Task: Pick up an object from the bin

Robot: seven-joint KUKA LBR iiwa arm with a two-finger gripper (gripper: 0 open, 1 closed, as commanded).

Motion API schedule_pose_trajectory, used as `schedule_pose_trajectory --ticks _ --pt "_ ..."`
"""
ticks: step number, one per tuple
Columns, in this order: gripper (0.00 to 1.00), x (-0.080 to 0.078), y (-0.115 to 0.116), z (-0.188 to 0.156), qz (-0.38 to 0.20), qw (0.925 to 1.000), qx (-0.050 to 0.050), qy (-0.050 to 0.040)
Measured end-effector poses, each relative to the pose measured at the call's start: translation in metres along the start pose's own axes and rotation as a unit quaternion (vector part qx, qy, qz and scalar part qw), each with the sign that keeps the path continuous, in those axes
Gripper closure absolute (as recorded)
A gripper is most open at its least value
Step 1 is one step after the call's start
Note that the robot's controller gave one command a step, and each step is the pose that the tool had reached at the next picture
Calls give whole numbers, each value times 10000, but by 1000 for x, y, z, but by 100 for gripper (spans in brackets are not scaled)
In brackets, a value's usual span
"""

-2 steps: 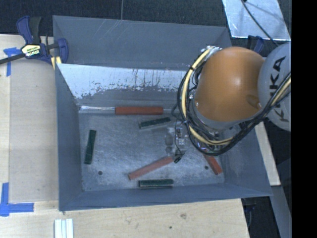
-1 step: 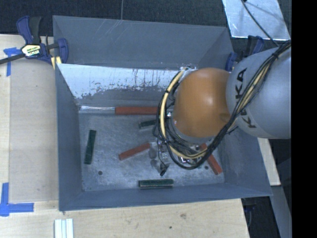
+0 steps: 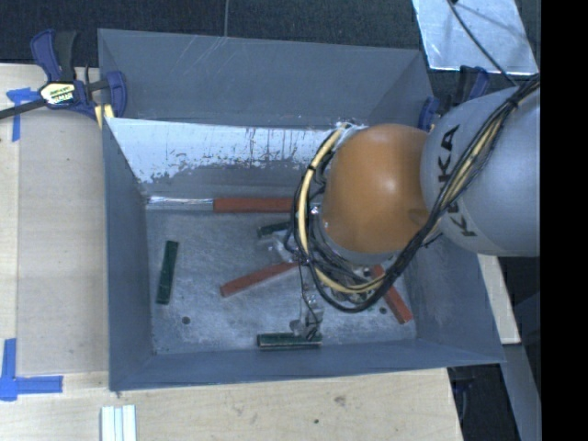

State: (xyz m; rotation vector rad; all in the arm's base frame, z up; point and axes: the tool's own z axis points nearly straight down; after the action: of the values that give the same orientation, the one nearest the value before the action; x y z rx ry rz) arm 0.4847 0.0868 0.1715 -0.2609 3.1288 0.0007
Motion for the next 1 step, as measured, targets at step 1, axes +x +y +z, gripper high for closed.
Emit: schedule_pose_trajectory --ticks 1 --pt "0 -44 99 98 -2049 9788 -10 -3"
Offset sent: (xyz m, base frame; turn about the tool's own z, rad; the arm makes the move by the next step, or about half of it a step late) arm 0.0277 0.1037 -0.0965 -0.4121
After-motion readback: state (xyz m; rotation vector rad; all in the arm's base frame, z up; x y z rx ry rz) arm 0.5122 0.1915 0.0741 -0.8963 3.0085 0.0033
